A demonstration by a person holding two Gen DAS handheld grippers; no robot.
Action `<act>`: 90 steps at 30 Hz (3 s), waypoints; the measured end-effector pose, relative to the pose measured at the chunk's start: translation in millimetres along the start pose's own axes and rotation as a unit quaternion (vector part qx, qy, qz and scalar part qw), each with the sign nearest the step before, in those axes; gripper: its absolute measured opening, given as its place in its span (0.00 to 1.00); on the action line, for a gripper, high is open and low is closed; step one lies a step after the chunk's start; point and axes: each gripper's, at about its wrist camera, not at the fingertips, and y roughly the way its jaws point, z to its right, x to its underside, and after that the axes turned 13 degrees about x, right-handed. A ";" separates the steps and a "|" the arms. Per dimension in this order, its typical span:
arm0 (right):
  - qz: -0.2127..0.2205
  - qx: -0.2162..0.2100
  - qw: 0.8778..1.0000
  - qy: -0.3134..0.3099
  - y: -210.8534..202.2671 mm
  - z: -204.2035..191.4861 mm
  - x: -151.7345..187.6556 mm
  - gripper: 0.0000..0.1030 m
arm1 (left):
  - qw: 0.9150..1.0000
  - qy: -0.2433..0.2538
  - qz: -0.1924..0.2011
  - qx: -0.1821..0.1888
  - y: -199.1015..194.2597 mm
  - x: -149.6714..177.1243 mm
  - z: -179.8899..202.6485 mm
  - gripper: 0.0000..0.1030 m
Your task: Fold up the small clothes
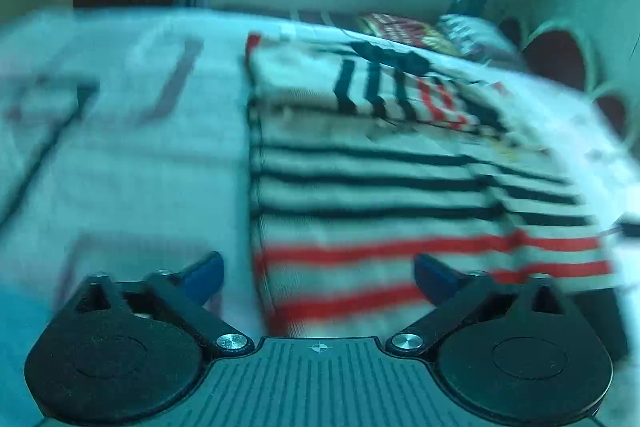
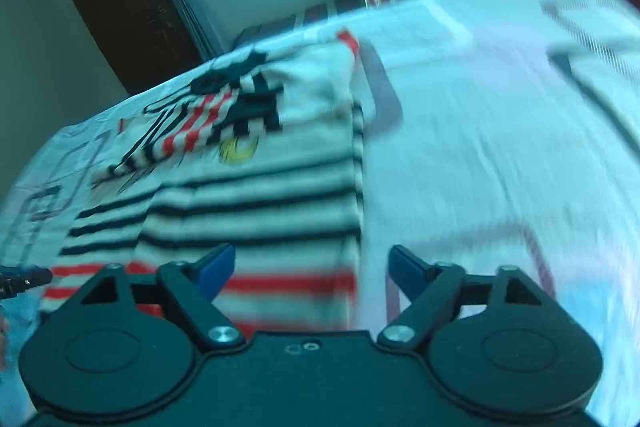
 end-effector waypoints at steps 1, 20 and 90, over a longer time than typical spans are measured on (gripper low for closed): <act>-0.011 -0.014 1.000 0.020 -5.1 7.8 9.1 0.74 | 0.999 -0.033 -0.008 0.033 -8.2 8.0 -7.7 0.66; -0.088 -0.165 0.961 0.203 -7.6 38.3 92.2 0.37 | 0.947 -0.233 0.017 0.219 -7.7 70.5 -44.2 0.60; 0.081 -0.153 0.967 0.187 220.9 16.2 -223.7 0.52 | 0.978 -0.134 0.125 0.104 200.4 -239.8 -100.5 0.80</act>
